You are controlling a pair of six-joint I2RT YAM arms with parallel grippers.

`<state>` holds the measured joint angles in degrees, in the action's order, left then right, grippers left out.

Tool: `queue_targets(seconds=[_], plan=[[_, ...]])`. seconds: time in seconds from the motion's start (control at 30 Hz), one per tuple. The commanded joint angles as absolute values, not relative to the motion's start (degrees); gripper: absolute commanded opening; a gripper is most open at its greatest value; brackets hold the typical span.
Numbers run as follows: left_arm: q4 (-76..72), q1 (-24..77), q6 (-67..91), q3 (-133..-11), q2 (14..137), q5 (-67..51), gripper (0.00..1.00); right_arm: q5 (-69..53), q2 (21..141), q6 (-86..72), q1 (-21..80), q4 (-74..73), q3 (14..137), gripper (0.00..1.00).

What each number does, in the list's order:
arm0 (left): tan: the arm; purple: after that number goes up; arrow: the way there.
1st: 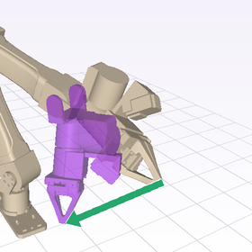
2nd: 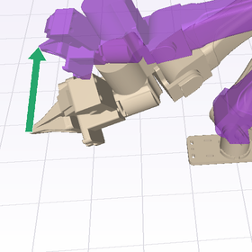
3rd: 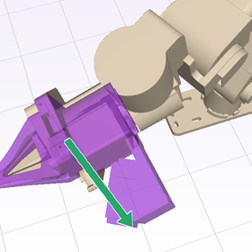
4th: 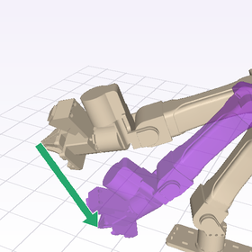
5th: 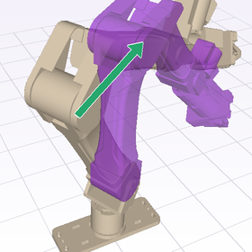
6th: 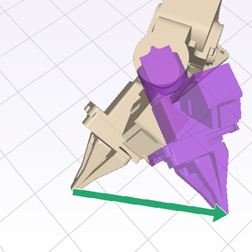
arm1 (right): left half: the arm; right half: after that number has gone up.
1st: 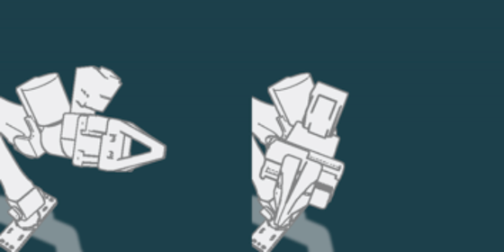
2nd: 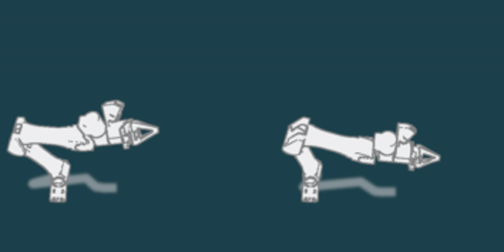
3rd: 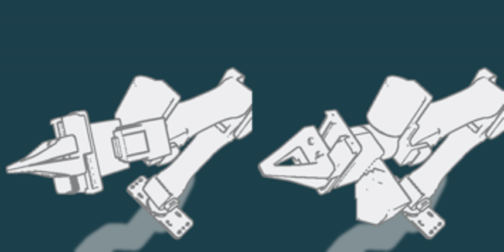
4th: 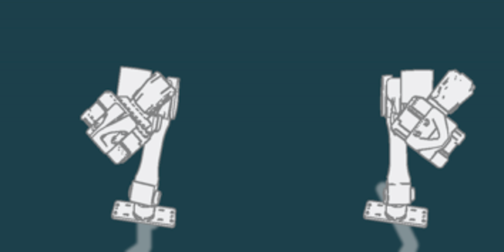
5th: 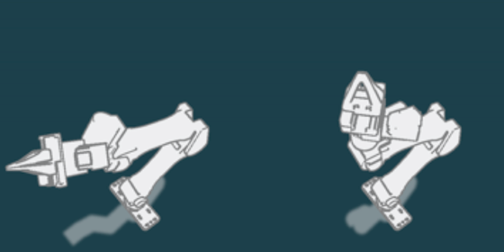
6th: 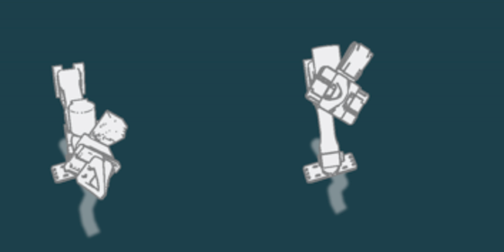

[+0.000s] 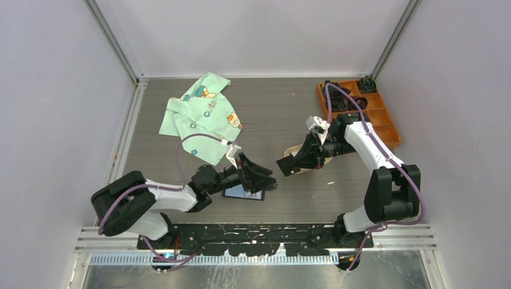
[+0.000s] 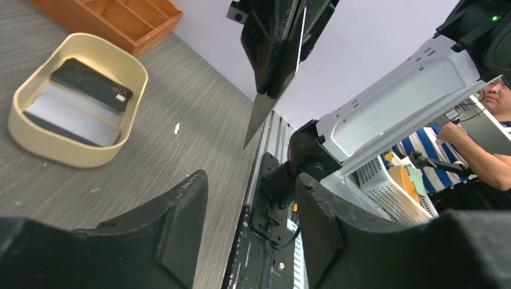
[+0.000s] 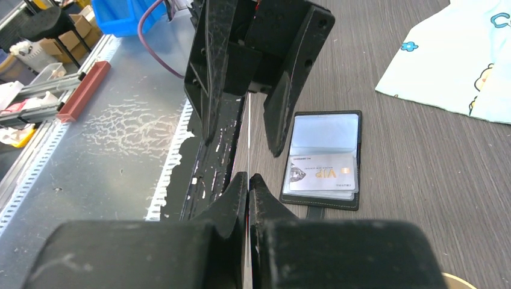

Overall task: Put the credit cards into the card holder
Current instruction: Pick up the credit card from the storage box.

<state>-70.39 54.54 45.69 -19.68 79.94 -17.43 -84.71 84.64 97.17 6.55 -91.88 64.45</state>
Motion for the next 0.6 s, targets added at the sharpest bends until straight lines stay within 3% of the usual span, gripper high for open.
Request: queue_targets(seconds=[0.0,0.23,0.37,0.43,0.57], plan=[[-81.83,55.98,42.91,-24.64,85.14,-17.97,0.54,-87.16,84.96,99.94,7.22,-98.59,65.66,0.03],[-82.0,56.81,42.36,-29.16,90.53,-18.2,0.4,-87.12,85.51,99.65,7.86,-98.86,65.64,0.06],[-82.0,56.76,42.41,-30.16,92.44,-18.82,0.2,-87.1,85.74,99.36,8.04,-98.88,65.6,0.06],[-82.0,56.65,42.33,-30.28,92.92,-19.35,0.02,-87.1,85.86,99.28,8.08,-98.88,65.61,0.08],[-80.1,56.69,40.06,-28.7,91.34,-19.36,0.0,-85.13,86.38,99.22,7.98,-99.11,66.46,0.21]])
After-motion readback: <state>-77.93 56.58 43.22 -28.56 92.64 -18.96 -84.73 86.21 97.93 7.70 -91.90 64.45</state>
